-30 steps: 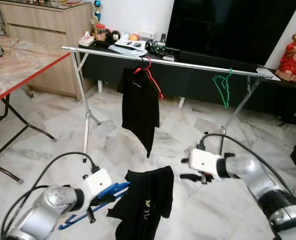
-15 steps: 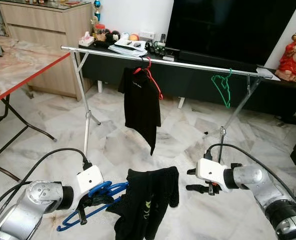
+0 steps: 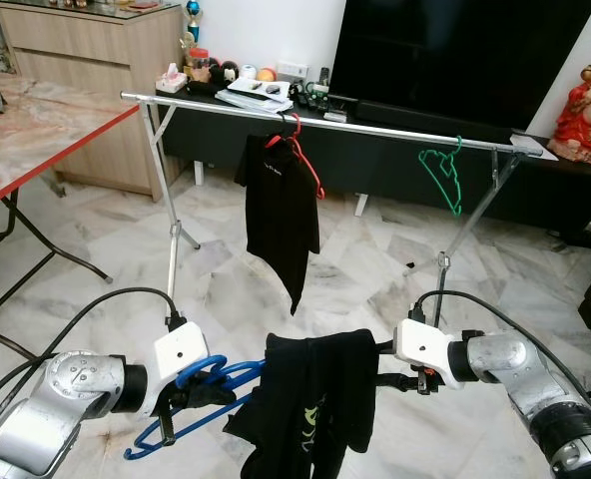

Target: Hang hanger

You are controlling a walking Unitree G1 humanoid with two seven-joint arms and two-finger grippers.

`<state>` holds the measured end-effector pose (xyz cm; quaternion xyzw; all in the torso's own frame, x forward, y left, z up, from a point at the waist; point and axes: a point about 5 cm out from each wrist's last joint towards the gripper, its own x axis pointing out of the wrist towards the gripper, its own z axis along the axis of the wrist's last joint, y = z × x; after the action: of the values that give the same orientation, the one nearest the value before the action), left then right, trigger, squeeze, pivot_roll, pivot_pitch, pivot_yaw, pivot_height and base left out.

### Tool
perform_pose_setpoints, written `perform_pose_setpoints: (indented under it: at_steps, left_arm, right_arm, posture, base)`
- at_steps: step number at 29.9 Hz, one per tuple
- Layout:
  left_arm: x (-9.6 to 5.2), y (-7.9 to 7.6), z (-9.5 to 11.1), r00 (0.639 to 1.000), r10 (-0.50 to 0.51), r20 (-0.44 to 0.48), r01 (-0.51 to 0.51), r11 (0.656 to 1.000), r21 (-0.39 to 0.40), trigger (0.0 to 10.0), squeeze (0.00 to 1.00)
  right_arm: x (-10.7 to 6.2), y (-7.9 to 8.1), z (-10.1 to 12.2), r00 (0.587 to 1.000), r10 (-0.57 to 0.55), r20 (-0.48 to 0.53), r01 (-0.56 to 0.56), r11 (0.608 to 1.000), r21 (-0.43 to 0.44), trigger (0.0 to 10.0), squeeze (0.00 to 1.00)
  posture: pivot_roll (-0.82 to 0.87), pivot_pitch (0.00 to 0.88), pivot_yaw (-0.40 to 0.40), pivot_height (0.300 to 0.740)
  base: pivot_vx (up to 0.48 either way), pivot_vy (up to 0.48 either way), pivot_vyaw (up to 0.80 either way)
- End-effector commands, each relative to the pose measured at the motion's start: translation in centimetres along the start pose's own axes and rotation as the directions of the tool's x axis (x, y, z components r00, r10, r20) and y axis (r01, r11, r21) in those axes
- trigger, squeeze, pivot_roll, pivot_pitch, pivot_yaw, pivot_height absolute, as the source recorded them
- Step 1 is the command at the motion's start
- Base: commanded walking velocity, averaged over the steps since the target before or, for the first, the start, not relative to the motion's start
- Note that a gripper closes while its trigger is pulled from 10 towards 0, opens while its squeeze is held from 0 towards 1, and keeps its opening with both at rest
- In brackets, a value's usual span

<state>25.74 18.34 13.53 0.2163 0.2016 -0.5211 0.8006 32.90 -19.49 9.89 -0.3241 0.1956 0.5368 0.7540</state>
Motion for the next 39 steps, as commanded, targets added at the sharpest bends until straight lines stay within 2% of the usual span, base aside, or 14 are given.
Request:
perform_pose_setpoints:
  at_steps: [1, 9, 13, 14, 15, 39]
  left_arm:
    - [-0.4, 0.2, 2.2, 0.996, -0.013, 0.083, 0.009, 0.999, 0.048, 0.0, 0.0]
    - [-0.1, 0.0, 4.1, 0.987, -0.055, 0.15, 0.044, 0.996, 0.078, 0.0, 0.0]
    - [0.1, -0.3, 4.8, 0.982, -0.075, 0.175, 0.061, 0.994, 0.086, 0.0, 0.0]
    - [0.2, -0.3, 4.8, 0.982, -0.075, 0.175, 0.061, 0.994, 0.086, 0.0, 0.0]
    - [0.2, -0.3, 4.8, 0.982, -0.076, 0.174, 0.062, 0.995, 0.084, 0.0, 0.0]
    - [0.4, -0.5, 4.7, 0.983, -0.076, 0.168, 0.065, 0.995, 0.069, 0.0, 0.0]
  right_arm:
    - [0.0, 0.4, -0.5, 1.0, 0.01, 0.018, -0.011, 0.999, 0.048, 10.0, 0.0]
    - [0.5, 1.0, -0.7, 0.999, 0.027, 0.04, -0.03, 0.996, 0.079, 10.0, 0.0]
    - [0.7, 1.1, -0.4, 0.996, 0.019, 0.088, -0.028, 0.994, 0.105, 10.0, 0.0]
    - [0.7, 1.1, -0.3, 0.994, 0.016, 0.104, -0.028, 0.994, 0.109, 6.0, 0.0]
    - [0.7, 1.0, -0.1, 0.991, 0.009, 0.131, -0.025, 0.993, 0.119, 0.0, 0.0]
    - [0.6, 0.7, 0.3, 0.985, -0.012, 0.169, -0.011, 0.991, 0.136, 0.0, 0.0]
  posture:
    - [0.13, 0.0, -0.115, 0.74]
    - [0.14, 0.0, -0.115, 0.74]
    - [0.14, 0.0, -0.112, 0.74]
    - [0.14, 0.0, -0.112, 0.74]
    - [0.14, 0.0, -0.111, 0.74]
    - [0.14, 0.0, -0.113, 0.74]
  base:
    - [0.0, 0.0, 0.0]
    - [0.0, 0.0, 0.0]
    - [0.0, 0.0, 0.0]
    - [0.0, 0.0, 0.0]
    - [0.0, 0.0, 0.0]
    - [0.0, 0.0, 0.0]
